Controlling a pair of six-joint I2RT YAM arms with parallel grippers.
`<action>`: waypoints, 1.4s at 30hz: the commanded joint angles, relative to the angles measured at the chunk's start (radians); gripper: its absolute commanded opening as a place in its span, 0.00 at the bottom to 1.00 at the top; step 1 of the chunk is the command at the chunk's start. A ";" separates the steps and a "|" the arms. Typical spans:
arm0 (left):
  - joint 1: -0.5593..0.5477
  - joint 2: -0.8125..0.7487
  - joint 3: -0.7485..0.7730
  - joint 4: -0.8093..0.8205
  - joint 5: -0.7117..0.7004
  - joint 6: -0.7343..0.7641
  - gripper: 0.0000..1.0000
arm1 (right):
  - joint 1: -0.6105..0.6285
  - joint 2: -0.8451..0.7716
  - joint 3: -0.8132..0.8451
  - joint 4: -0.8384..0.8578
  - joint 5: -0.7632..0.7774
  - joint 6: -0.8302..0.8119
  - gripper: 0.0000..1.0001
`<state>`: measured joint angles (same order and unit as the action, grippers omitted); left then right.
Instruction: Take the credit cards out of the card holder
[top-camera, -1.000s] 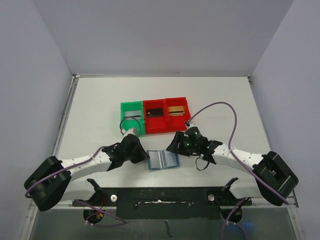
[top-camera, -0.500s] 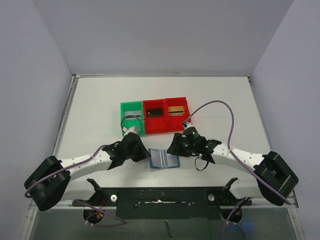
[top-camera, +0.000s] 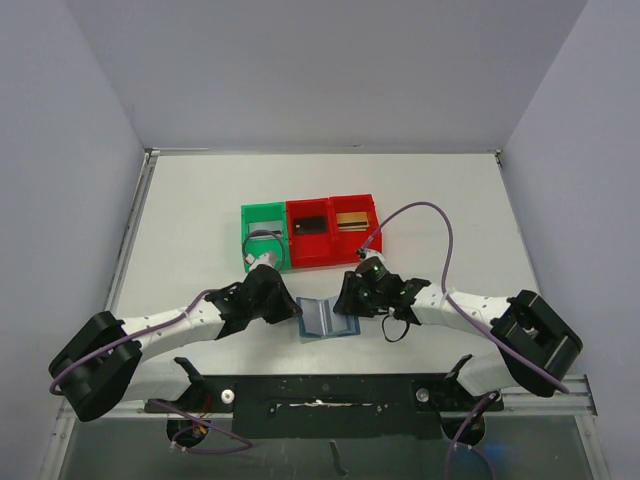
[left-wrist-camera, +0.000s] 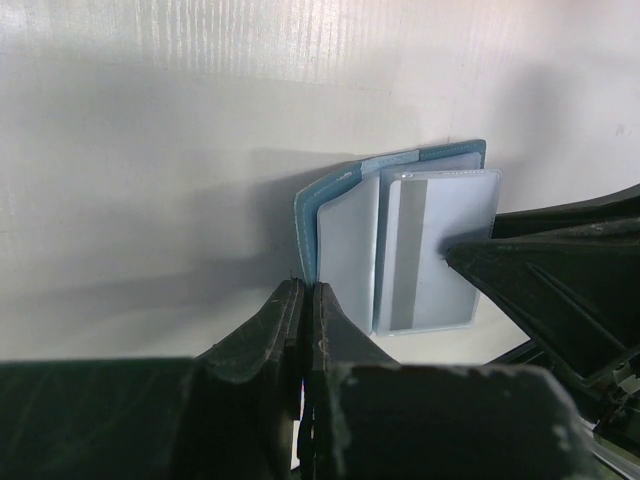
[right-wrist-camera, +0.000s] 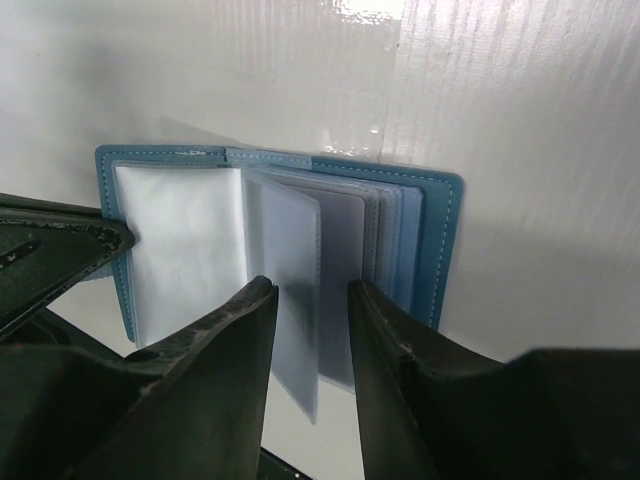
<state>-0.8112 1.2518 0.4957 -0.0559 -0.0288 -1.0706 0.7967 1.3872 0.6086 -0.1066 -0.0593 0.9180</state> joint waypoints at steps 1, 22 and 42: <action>-0.009 0.007 0.044 0.024 0.009 0.015 0.00 | 0.016 0.008 0.051 0.045 -0.007 -0.019 0.34; -0.013 -0.003 0.046 -0.004 -0.010 0.012 0.01 | 0.036 -0.010 0.115 0.074 -0.109 -0.011 0.34; -0.014 -0.151 0.023 -0.181 -0.125 -0.038 0.33 | 0.023 0.069 0.082 0.259 -0.233 0.076 0.40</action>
<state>-0.8196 1.1522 0.4965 -0.1860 -0.1017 -1.0954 0.8234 1.5024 0.6956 0.1310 -0.3382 0.9810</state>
